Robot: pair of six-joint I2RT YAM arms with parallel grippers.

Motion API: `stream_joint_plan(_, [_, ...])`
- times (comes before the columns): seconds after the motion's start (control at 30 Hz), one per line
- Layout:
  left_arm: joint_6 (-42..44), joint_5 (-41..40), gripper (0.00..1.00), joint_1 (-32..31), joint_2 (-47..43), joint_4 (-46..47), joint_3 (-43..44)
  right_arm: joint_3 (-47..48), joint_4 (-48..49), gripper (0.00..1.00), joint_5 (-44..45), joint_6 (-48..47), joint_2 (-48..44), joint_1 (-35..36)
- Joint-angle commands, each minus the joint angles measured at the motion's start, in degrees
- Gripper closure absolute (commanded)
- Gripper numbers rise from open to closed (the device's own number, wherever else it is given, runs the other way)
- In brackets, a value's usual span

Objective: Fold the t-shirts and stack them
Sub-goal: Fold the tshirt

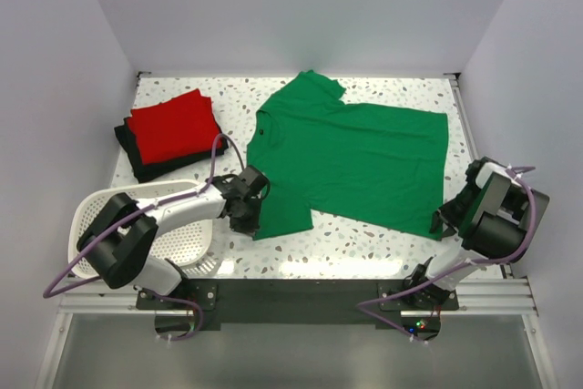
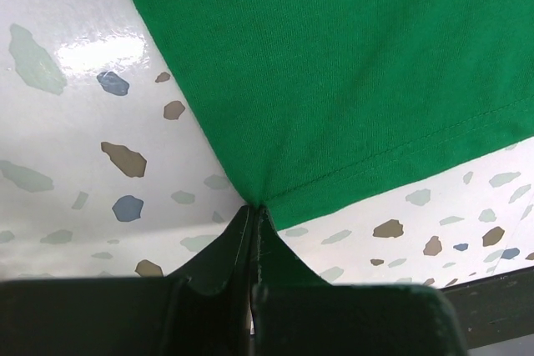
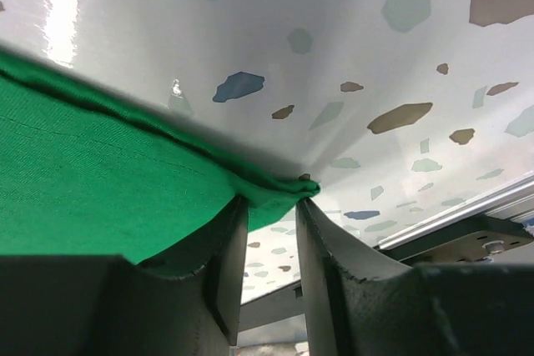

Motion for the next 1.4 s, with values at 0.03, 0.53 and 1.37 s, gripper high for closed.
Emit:
stream_joint_plan(0.03, [-0.28, 0.34, 1.00, -0.10, 1.51, -2.43, 2.23, -0.51, 3.44, 0.68, 0.91, 1.22, 1.60, -0.35])
stream_joint_plan(0.53, [0.33, -2.99, 1.00, -0.01, 0.55, -8.14, 8.73, 1.59, 0.37, 1.00, -0.42, -0.89, -0.40, -0.44])
stream_joint_plan(1.37, [-8.89, -0.01, 1.00, -3.00, -16.86, -23.97, 10.50, 4.15, -15.37, 1.00, 3.72, -3.35, -10.35, 7.73])
